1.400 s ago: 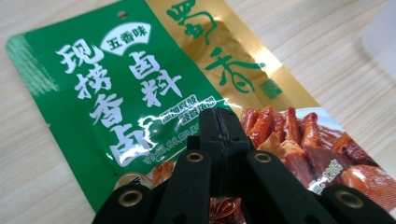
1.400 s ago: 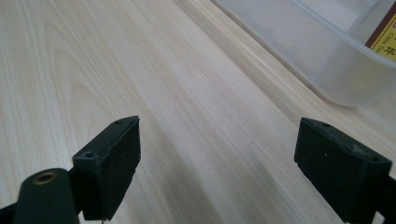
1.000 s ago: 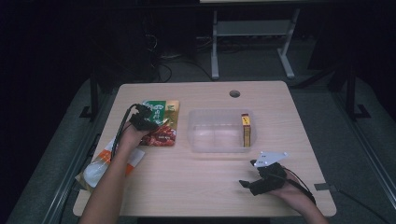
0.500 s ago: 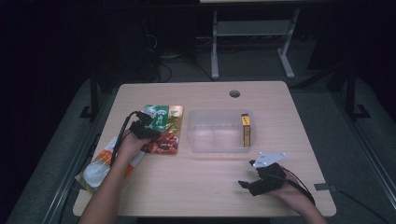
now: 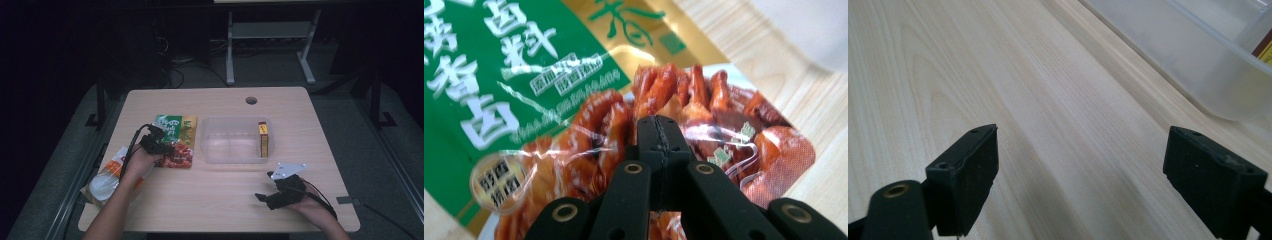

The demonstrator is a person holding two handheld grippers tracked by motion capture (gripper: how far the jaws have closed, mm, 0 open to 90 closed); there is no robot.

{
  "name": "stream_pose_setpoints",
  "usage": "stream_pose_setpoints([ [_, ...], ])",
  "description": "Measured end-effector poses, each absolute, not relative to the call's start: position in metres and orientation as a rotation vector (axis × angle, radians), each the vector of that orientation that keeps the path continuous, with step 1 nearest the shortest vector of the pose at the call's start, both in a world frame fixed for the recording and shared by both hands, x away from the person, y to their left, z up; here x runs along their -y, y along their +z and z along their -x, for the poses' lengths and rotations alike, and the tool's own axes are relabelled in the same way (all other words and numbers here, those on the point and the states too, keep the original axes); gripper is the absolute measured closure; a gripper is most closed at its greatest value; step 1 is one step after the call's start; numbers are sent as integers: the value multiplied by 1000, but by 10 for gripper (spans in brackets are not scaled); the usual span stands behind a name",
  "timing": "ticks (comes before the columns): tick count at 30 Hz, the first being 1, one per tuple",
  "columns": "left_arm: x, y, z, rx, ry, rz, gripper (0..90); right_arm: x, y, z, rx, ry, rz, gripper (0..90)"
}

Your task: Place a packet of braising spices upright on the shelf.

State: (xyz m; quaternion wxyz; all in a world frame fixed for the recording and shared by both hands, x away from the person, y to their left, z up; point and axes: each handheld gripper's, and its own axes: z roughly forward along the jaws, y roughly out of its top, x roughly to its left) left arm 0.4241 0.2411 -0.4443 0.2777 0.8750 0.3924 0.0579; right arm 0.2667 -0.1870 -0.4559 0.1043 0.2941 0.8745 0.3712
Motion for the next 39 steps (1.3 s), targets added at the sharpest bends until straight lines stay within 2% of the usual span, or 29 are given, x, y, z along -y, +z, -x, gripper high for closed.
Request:
stream_pose_setpoints([
  [8,-230,-421,-482,-1128,269,-2288,900,188,-456,-270,-2582,1098,-871,141],
  [15,-226,-432,-522,-1196,375,-2286,900,190,-455,-268,-2576,1112,-869,141],
  [17,-227,-436,-528,-1220,355,-2274,900,190,-455,-269,-2574,1115,-864,141],
  [22,-223,-445,-539,-1241,400,-2279,900,188,-455,-268,-2577,1113,-858,141],
  [39,-221,-452,-549,-1280,426,-2311,900,186,-455,-266,-2580,1118,-859,141],
])
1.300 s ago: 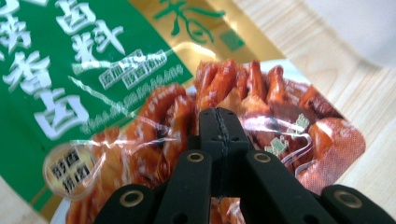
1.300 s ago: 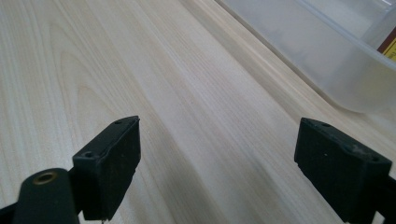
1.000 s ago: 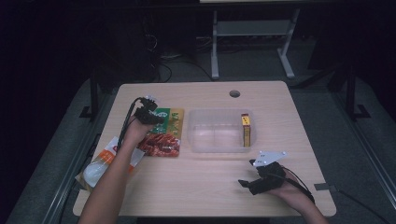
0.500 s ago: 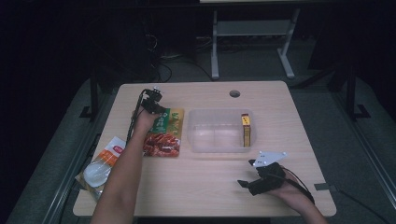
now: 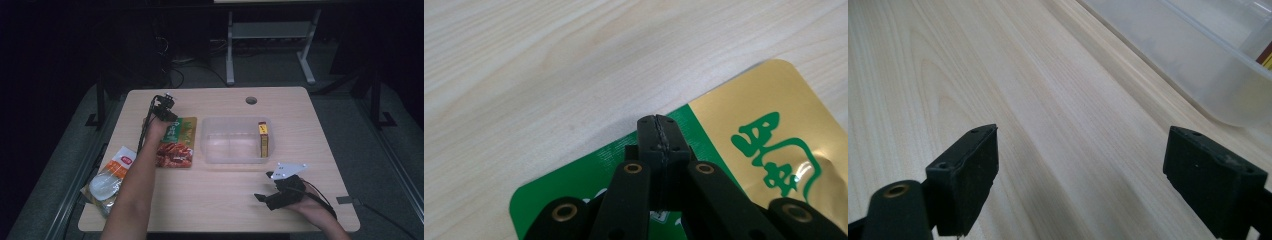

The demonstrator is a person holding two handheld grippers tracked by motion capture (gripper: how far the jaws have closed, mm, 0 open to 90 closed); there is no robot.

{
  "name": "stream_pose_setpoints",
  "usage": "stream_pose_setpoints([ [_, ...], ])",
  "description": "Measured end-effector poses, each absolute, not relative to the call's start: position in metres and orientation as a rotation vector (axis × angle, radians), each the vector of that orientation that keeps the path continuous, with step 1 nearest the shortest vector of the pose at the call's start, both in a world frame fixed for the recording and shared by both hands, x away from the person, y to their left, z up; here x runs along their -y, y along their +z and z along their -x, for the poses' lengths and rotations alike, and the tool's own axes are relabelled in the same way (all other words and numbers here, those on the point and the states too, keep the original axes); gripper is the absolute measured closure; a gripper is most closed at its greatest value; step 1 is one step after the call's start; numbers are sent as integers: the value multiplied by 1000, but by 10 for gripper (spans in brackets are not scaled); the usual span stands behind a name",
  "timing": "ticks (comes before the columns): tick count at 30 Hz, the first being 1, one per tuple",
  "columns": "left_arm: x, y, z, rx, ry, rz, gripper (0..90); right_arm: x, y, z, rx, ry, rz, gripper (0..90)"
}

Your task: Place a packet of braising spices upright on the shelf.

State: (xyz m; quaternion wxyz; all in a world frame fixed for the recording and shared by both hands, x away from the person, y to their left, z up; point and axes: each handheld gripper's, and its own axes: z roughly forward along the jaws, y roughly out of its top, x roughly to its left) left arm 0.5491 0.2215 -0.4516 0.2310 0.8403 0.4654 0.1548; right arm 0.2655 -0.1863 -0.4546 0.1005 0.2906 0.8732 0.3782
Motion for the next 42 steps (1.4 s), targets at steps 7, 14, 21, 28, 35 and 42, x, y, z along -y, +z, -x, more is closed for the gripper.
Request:
stream_pose_setpoints([
  [7,-220,-453,-550,-1254,414,-2294,900,186,-455,-265,-2582,1114,-855,141],
  [14,-219,-454,-551,-1252,403,-2287,900,187,-456,-266,-2579,1117,-865,141],
  [21,-214,-453,-541,-1251,401,-2291,900,187,-455,-265,-2581,1115,-862,141],
  [28,-214,-456,-521,-1230,359,-2228,900,185,-456,-265,-2582,1112,-856,141],
  [35,-218,-459,-496,-1215,318,-2182,900,184,-455,-265,-2586,1104,-851,141],
  [42,-217,-459,-471,-1203,291,-2181,900,182,-455,-264,-2585,1103,-851,141],
])
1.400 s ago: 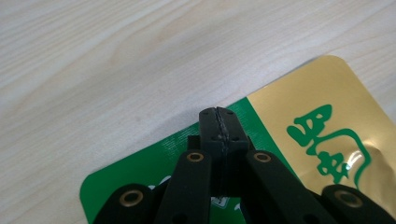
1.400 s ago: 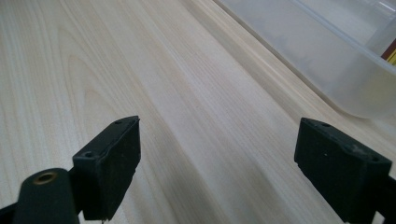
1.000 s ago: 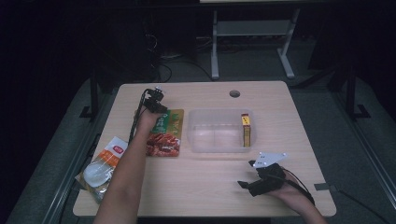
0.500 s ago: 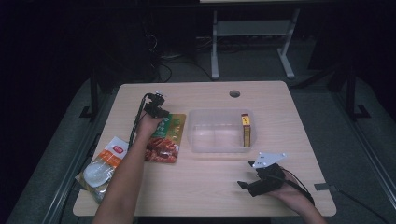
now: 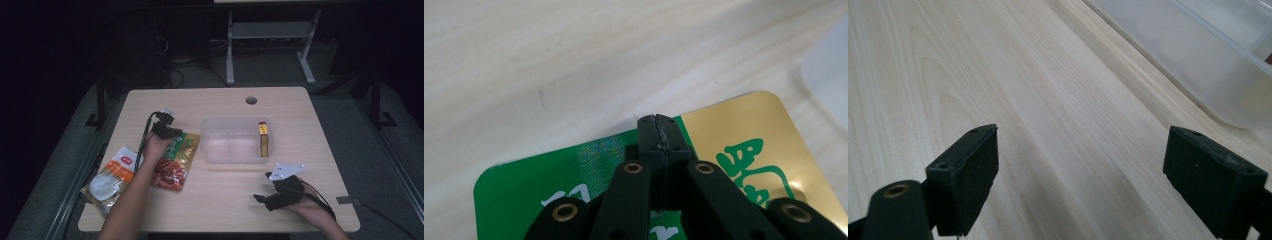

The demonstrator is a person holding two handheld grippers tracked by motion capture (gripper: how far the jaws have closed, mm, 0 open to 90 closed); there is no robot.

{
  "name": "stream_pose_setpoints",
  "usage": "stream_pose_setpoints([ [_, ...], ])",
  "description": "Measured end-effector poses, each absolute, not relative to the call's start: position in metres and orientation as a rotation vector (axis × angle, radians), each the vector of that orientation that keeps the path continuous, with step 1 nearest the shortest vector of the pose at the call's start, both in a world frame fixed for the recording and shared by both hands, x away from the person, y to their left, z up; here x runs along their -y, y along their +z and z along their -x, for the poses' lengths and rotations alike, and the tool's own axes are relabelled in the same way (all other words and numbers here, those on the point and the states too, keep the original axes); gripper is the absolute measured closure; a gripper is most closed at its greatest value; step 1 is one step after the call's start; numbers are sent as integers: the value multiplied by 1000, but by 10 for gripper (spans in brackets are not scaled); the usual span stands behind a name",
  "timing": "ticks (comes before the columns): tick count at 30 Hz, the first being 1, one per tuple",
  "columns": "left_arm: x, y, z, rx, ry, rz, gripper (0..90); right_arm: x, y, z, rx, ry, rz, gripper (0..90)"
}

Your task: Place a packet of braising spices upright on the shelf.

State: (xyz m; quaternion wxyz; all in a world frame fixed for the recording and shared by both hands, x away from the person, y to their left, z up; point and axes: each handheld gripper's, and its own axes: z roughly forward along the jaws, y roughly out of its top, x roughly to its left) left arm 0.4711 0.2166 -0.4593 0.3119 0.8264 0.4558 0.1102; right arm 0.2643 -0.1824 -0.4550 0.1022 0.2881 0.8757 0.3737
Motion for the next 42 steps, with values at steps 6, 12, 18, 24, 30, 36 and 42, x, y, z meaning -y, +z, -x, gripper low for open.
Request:
stream_pose_setpoints([
  [6,-215,-460,-452,-1182,260,-2181,900,182,-454,-264,-2582,1101,-850,141],
  [12,-212,-461,-436,-1149,217,-2175,900,182,-454,-263,-2582,1101,-842,141],
  [18,-198,-458,-419,-1097,203,-2230,900,182,-454,-263,-2580,1097,-850,141],
  [24,-188,-455,-401,-1021,170,-2310,900,184,-454,-263,-2579,1096,-850,141],
  [30,-189,-455,-394,-991,207,-2318,900,183,-454,-263,-2577,1101,-854,141],
  [36,-198,-456,-413,-1049,239,-2281,900,183,-454,-264,-2578,1100,-849,141],
  [42,-192,-458,-418,-1047,221,-2265,900,184,-455,-264,-2577,1100,-866,141],
])
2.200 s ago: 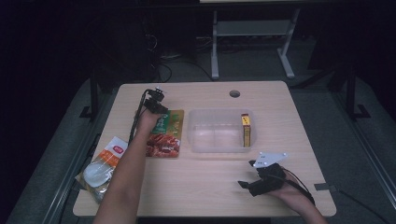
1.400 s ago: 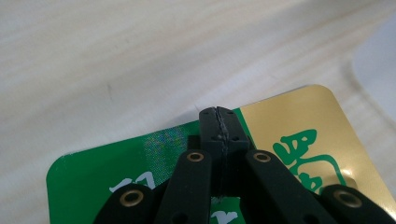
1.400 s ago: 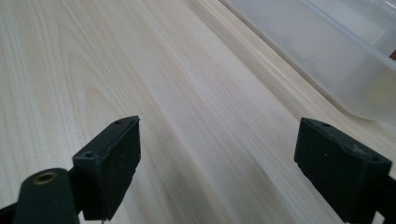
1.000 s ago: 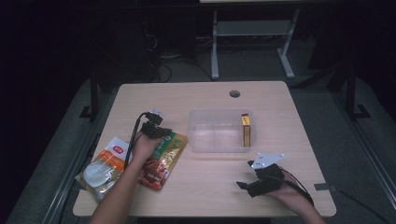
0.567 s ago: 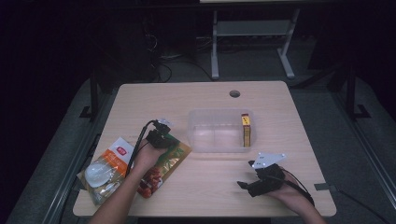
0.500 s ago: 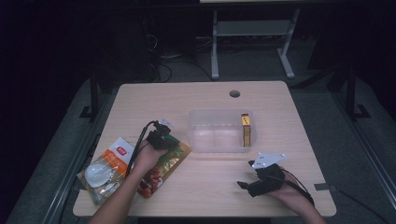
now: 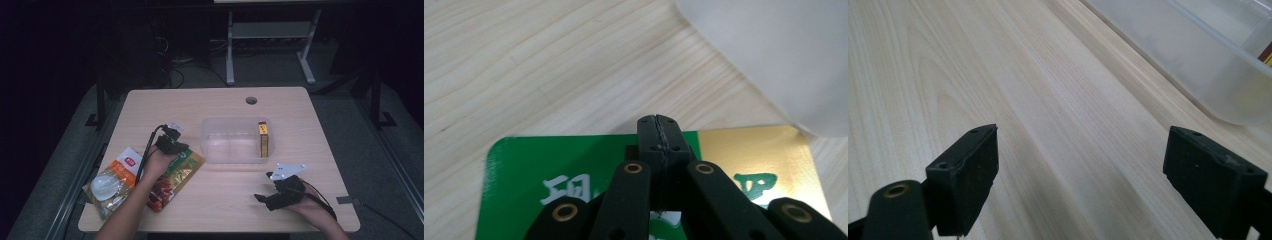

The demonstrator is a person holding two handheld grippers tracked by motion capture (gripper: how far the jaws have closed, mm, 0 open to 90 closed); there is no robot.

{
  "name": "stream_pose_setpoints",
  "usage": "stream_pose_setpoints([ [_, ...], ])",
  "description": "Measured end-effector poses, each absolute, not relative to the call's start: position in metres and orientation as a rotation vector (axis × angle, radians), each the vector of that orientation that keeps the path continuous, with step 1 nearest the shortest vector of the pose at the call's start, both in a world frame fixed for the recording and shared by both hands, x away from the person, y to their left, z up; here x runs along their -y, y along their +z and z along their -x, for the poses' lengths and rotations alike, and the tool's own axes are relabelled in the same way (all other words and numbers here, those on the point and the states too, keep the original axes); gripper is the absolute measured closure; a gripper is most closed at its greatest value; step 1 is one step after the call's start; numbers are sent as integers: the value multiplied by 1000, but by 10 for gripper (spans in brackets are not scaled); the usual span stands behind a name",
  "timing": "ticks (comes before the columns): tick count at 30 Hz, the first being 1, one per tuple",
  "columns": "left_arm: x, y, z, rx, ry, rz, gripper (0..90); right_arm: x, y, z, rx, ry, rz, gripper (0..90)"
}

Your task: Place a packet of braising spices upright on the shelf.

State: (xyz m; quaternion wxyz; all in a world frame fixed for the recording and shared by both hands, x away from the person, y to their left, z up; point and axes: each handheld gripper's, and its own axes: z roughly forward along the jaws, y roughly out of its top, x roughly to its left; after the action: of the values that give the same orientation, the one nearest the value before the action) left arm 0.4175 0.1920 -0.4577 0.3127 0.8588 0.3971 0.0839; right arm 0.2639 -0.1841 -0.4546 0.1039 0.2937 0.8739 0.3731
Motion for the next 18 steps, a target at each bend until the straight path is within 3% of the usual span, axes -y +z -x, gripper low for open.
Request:
stream_pose_setpoints([
  [3,-188,-457,-414,-1031,249,-2290,900,185,-454,-264,-2576,1101,-859,141],
  [18,-180,-455,-387,-927,124,-2340,900,184,-454,-264,-2577,1098,-855,141],
])
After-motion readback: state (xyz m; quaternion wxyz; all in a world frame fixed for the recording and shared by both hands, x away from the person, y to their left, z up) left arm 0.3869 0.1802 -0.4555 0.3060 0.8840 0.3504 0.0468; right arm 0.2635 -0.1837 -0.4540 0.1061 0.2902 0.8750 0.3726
